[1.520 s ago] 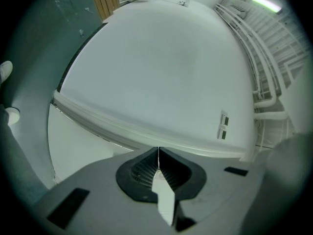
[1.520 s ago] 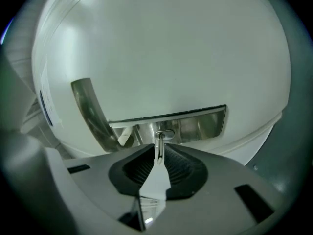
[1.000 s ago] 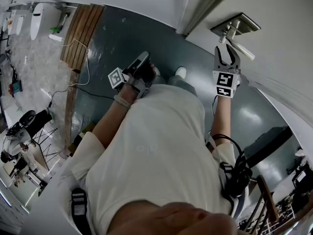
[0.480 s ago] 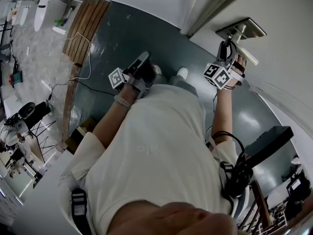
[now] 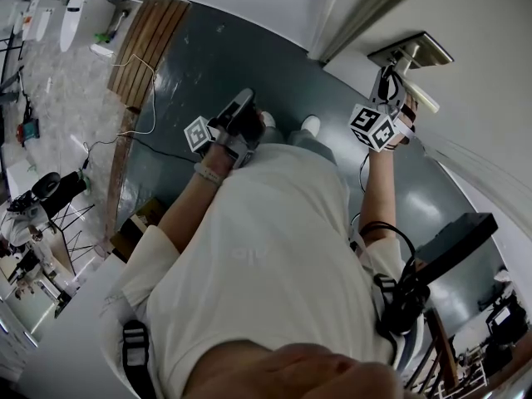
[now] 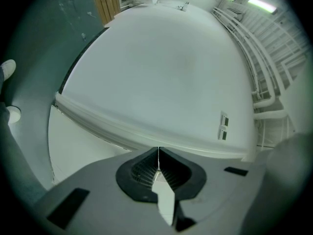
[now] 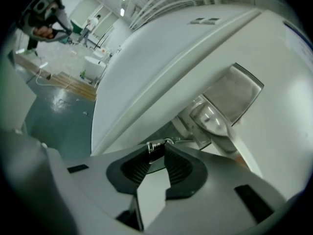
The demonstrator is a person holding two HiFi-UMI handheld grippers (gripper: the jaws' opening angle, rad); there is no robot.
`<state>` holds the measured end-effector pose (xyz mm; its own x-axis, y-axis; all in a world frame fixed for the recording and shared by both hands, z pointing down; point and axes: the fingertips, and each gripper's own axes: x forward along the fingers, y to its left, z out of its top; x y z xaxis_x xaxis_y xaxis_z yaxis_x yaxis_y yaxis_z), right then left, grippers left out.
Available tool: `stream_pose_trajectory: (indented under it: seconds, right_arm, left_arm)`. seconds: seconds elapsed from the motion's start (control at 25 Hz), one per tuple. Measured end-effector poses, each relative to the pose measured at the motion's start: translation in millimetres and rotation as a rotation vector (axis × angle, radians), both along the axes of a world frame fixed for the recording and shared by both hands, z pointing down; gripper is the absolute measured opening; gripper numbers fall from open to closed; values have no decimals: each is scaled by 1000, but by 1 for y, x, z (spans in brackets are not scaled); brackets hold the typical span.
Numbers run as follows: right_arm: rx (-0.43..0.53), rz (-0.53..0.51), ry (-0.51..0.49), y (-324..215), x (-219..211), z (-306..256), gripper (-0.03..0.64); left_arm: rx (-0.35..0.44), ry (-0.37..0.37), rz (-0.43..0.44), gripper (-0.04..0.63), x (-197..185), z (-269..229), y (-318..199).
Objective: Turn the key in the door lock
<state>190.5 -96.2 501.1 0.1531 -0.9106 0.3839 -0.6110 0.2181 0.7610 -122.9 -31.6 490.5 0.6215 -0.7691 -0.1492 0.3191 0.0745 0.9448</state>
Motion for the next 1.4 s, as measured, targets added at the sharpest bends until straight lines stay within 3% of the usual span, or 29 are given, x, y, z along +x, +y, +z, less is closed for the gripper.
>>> stream_pose_trajectory:
  seconds: [0.24,0.48,0.72,0.96,1.24,1.4]
  right_arm:
    - [30,50,-228,-1,0,-3,95]
    - [110,130,-624,0,2,-3,95]
    - [199,227,-1117,1,7,0,72]
    - [233,270,-1379,0,8,2,72]
    - [276,332,-1819,-1,4,2,64]
    - [299,339,-1988,-1,6,5,64]
  left_arm:
    - [-2,-1,4,9,1,1,-2]
    - [-4,-3,0,9,0,2,-2]
    - [-6,-5,-6,9,-2,3,-3]
    - [-12,-4,-9,9,-5,6,-3]
    - [-16,-2,-15,9,-7,6,-3]
    - [-18,-4,-21,9,-9,9,-3]
